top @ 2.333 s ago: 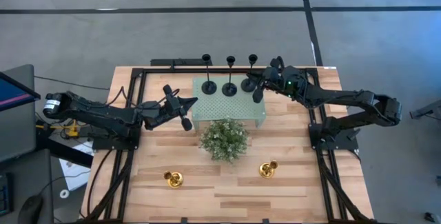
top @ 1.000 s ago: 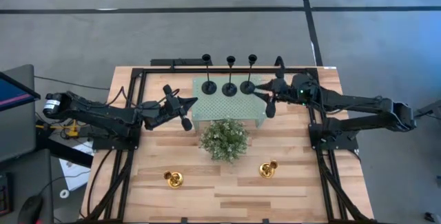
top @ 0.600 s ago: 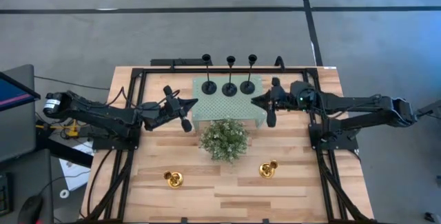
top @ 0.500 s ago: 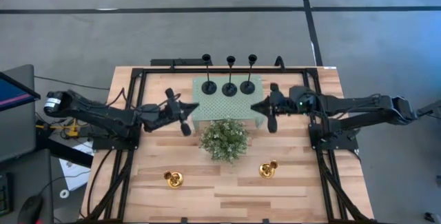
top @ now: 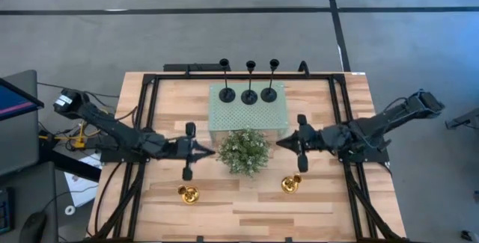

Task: Pick & Place candle stick holders
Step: Put the right gold candle holder on the shelf

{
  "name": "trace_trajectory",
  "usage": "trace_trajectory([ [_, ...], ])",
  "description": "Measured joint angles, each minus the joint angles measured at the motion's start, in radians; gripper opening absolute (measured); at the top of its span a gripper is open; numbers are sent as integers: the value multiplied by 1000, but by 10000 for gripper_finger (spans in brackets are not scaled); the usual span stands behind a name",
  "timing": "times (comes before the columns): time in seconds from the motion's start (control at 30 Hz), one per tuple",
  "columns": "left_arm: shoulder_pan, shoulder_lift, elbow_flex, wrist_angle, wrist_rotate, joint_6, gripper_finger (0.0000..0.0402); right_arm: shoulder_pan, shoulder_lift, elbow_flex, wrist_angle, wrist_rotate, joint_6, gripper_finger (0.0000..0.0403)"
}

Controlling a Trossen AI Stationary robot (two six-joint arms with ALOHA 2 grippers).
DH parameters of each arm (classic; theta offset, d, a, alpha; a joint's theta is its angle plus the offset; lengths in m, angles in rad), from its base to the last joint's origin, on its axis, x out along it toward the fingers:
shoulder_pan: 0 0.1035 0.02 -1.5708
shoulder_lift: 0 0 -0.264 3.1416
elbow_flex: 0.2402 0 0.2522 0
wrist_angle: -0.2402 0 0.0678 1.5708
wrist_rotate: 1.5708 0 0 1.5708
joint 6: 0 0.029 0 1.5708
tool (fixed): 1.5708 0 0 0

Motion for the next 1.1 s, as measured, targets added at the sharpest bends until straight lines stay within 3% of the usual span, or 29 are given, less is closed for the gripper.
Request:
trace_trajectory([
  [0.13, -77, 19, 0, 0, -9, -8, 11, 99, 0, 0, 4, 80, 47, 1],
  [0.3, -151, 44, 0, 2, -11, -8, 11, 214, -9, 7, -44, 79, 61, 1],
  [0.5, -192, 42, 0, 13, -12, -8, 11, 338, -20, 175, -422, 97, 275, 0],
  [0.73, -197, 42, 0, 23, -13, -8, 11, 416, 74, 388, -884, 111, 537, 0],
  [1.1, -197, 42, 0, 23, -13, -5, 11, 576, 276, 396, -1065, 97, 845, 0],
])
